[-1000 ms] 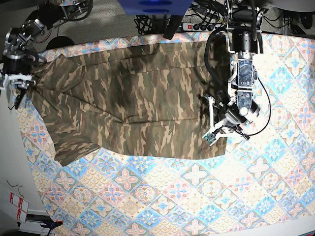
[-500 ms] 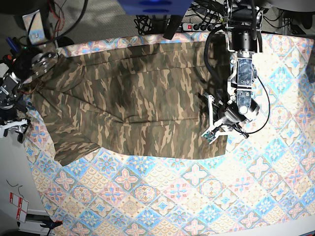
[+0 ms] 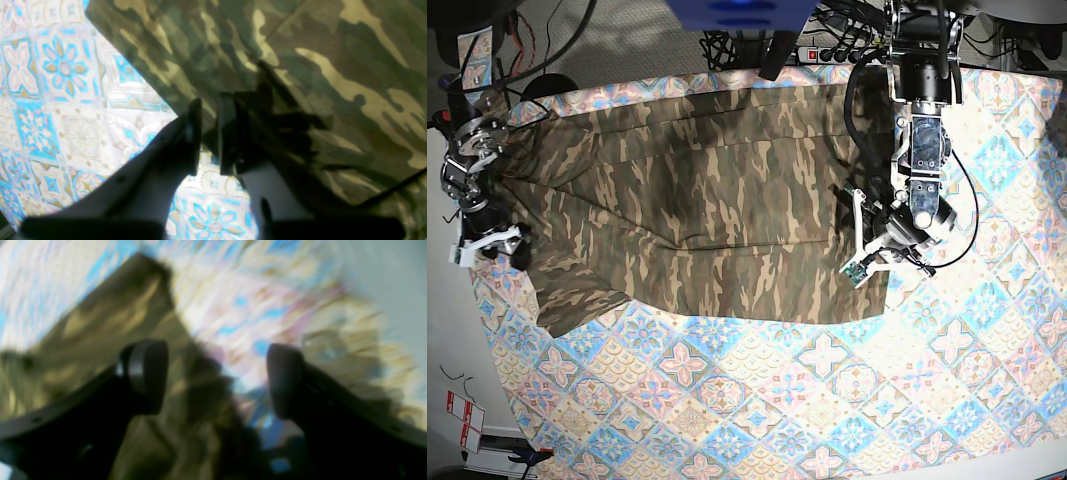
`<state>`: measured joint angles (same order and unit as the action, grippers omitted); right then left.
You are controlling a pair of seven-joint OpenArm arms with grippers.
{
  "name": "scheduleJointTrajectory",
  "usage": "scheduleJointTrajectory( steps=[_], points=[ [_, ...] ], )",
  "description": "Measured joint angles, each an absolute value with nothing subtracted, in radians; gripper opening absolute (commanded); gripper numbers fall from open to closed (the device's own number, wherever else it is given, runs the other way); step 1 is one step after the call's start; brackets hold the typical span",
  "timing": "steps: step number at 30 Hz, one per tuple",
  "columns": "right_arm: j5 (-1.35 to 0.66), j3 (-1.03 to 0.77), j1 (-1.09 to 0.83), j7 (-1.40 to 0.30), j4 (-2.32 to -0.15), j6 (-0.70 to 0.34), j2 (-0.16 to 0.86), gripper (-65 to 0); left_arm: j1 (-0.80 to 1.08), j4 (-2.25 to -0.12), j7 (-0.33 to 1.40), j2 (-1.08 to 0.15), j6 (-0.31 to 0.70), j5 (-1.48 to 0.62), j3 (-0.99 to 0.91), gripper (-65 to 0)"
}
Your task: Fold the T-shirt properly
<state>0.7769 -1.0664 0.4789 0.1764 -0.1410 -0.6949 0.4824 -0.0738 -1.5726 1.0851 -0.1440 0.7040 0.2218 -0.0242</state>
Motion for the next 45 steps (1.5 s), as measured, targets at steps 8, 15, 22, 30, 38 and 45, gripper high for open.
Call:
scheduleJointTrajectory(
  steps=[8, 15, 22, 30, 38, 45],
  points=[
    [0.852, -1.067, 0.479, 0.223, -0.126, -0.672, 0.445, -20.4, -0.056, -1.573, 1.086, -0.145, 0.703, 0.225, -0.109, -56.2],
    [0.962, -1.067, 0.497, 0.255, -0.136, -0.680, 0.394, -20.4, -0.048, -1.573, 1.073, -0.160, 0.704, 0.216, -0.151, -56.1],
    [0.968, -1.068, 0.498, 0.268, -0.141, -0.672, 0.380, -20.4, -0.102, -1.477, 0.958, -0.173, 0.702, 0.228, -0.277, -49.6],
    [0.972, -1.068, 0.499, 0.263, -0.141, -0.672, 0.376, -20.6, -0.279, -1.044, 0.820, -0.202, 0.699, 0.235, -0.305, -47.6],
    [0.972, -1.068, 0.498, 0.263, -0.141, -0.673, 0.377, -20.6, -0.331, -0.974, 0.664, -0.197, 0.699, 0.228, -0.305, -47.1],
    [0.979, -1.068, 0.495, 0.249, -0.176, -0.679, 0.369, -20.6, -0.392, -0.753, 0.482, -0.205, 0.697, 0.231, -0.304, -47.6]
  ],
)
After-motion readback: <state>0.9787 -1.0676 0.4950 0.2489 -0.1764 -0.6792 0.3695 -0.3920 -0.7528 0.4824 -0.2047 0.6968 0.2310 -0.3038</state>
